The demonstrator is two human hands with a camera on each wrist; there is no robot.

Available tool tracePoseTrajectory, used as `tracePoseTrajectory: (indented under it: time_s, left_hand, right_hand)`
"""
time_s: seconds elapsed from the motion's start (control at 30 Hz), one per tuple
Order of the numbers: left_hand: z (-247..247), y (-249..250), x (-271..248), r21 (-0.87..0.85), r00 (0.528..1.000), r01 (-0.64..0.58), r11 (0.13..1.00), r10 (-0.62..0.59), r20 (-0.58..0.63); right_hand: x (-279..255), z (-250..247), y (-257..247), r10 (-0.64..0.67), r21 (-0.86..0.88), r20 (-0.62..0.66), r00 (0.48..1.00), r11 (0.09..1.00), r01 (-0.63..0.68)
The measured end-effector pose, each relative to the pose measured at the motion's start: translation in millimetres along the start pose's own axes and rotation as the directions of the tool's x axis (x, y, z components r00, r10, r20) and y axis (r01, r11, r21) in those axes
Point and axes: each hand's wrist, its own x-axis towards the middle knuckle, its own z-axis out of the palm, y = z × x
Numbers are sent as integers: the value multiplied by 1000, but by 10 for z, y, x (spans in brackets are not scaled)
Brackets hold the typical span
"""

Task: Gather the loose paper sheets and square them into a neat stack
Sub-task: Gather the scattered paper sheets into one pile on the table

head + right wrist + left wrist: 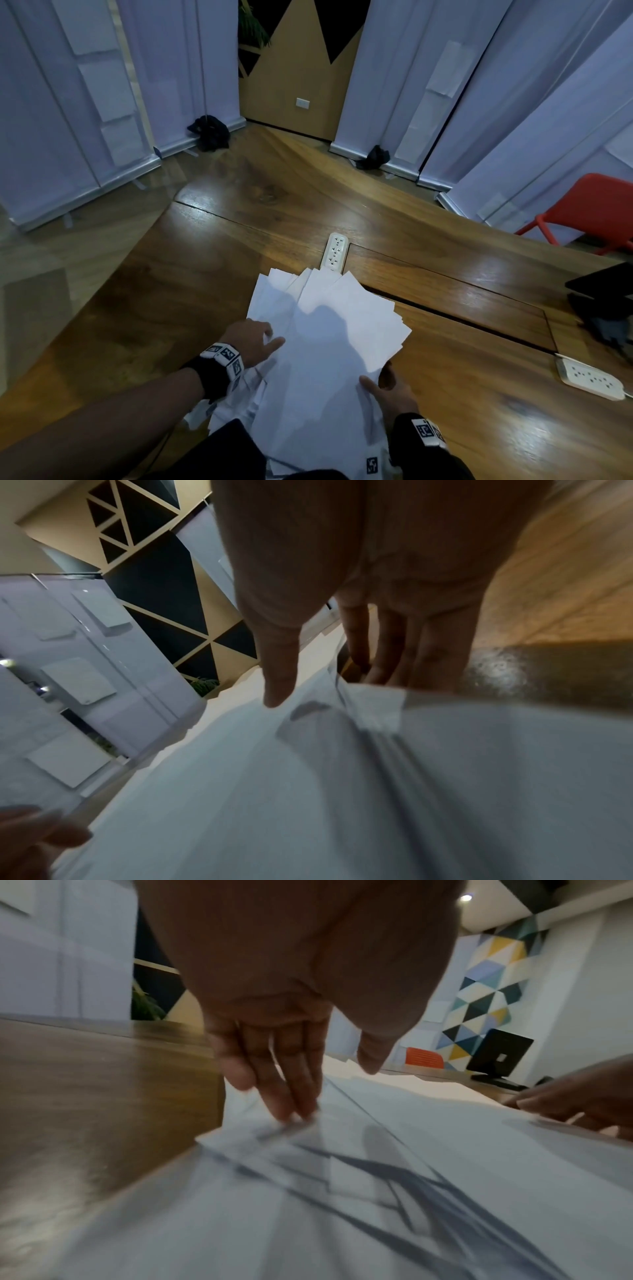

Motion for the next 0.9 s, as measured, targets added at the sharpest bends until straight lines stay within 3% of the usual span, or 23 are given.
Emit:
tracePoseTrajectory:
  time_s: [0.1, 0.23, 0.33, 0.4, 0.53, 0.63, 0.77, 0.9]
  left_hand:
    - [-36, -90, 36, -2, 993, 55, 998, -55, -103]
    - [13, -16, 18, 41, 987, 149, 988, -151, 62]
    - [128, 37, -102, 129, 990, 106, 986, -116, 75]
    - [98, -17, -122, 159, 986, 144, 977, -155, 63]
    - [-87, -115, -17, -59, 954, 299, 952, -300, -4]
    - [-162, -70, 69, -174, 912, 411, 895, -403, 80]
    - [-173, 115, 235, -305, 928, 359, 882, -303, 216]
    - [-307, 103, 252, -433, 914, 398, 809, -389, 112]
  right_hand:
    - [0, -21, 9, -2, 38, 40, 999, 999, 0]
    - [-34, 24, -14, -20, 33, 90, 996, 999, 17]
    - [-65, 97, -3, -41, -25, 116, 992, 999, 44]
    - [-53, 118, -5, -29, -81, 68, 997, 996, 35]
    - [100, 109, -42, 3, -115, -125, 992, 993, -17]
    - [235, 151, -130, -37, -68, -93, 995, 997, 31]
    - [278, 228, -286, -128, -35, 8, 992, 991, 128]
    - [285, 98, -159, 4, -3, -180, 984, 1000, -5]
